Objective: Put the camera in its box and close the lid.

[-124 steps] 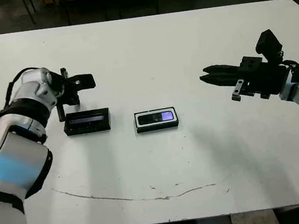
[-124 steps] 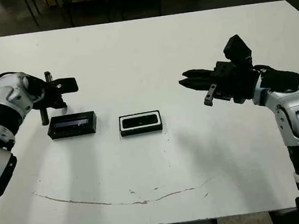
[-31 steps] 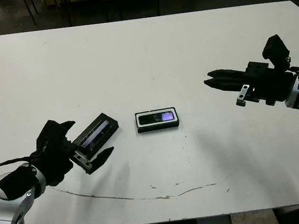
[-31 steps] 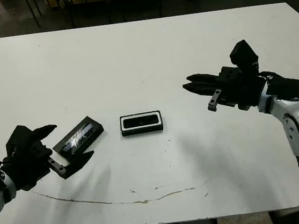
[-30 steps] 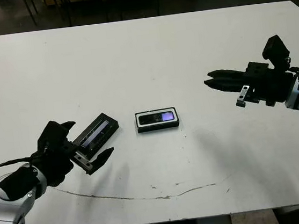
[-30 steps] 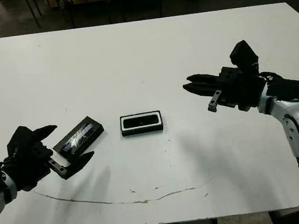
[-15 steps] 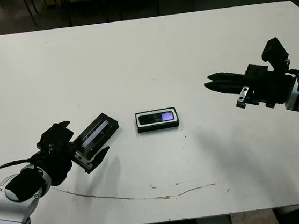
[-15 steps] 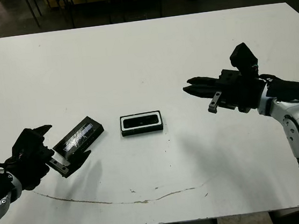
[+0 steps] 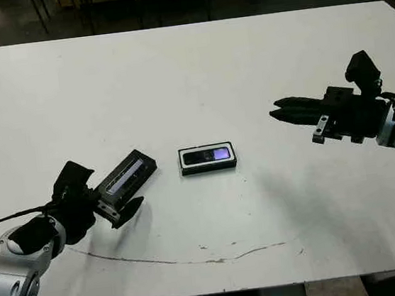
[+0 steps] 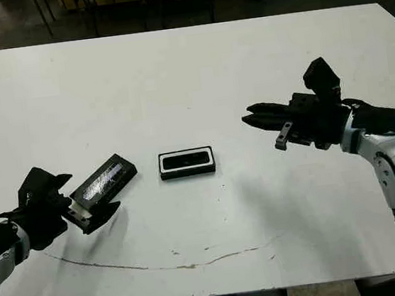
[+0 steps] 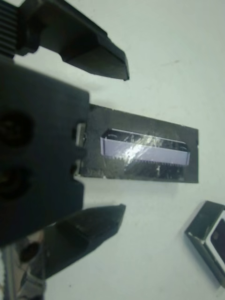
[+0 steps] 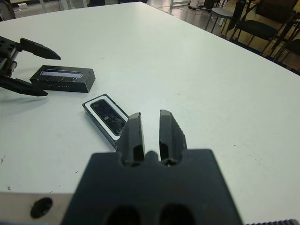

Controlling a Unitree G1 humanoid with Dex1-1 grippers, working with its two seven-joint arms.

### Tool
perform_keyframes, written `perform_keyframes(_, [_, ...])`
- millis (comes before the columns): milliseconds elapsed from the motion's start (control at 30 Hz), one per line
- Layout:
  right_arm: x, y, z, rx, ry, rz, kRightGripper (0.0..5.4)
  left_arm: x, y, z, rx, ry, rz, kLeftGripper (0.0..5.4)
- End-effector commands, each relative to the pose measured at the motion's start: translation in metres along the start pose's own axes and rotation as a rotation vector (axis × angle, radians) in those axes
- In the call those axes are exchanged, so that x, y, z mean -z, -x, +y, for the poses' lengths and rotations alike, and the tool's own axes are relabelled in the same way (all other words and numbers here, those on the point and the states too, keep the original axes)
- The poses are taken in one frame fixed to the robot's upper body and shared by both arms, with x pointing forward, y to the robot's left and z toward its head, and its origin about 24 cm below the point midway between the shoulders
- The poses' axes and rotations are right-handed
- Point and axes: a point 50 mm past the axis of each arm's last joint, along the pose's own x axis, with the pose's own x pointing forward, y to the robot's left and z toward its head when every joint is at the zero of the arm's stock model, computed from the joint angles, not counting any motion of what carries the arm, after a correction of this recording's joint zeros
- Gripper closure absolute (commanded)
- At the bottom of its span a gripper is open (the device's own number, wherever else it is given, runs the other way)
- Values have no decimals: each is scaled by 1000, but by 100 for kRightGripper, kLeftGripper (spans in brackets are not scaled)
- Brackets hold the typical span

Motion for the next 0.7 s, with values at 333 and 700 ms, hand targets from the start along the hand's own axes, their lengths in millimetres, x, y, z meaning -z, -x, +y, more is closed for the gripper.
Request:
perform_keyframes(333, [4,2,-2,2,-6,33,540,9,-3,-1,-23,18,-10,254])
perform_keyframes(700, [6,2,-1,12,-5,46,540,1,1,-9,-3,49,-132,488])
